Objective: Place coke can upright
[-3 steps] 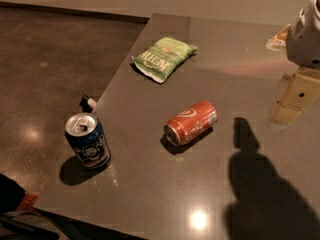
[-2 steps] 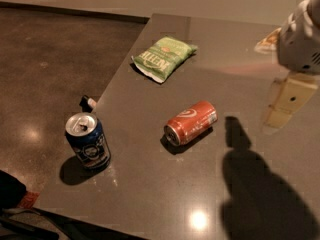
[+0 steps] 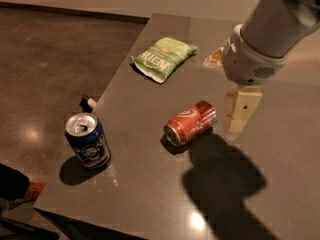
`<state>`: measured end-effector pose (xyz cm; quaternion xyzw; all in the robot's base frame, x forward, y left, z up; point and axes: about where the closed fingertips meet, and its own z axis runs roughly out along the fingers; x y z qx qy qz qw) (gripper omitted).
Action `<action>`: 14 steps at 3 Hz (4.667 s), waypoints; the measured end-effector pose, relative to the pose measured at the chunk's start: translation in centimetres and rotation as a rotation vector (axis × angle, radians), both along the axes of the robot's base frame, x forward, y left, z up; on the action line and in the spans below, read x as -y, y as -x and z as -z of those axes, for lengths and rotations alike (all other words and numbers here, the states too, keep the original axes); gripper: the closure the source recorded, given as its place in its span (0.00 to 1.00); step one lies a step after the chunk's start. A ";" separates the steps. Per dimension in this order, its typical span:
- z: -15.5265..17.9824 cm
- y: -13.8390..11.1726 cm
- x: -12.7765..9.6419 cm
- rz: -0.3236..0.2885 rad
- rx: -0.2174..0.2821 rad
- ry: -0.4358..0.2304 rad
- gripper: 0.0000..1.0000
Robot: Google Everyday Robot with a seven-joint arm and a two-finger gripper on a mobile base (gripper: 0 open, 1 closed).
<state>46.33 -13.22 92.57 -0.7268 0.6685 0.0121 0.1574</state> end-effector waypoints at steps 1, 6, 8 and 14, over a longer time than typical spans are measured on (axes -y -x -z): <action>2.0 -1.1 -2.6 -0.122 -0.018 0.032 0.00; 6.8 0.2 -5.0 -0.404 -0.055 0.203 0.33; 6.0 -0.5 -4.9 -0.362 -0.097 0.157 0.79; 0.1 -8.0 2.5 0.352 -0.038 -1.064 1.00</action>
Offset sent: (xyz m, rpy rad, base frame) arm 0.0262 0.0554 -0.0644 -0.1304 0.0584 0.3523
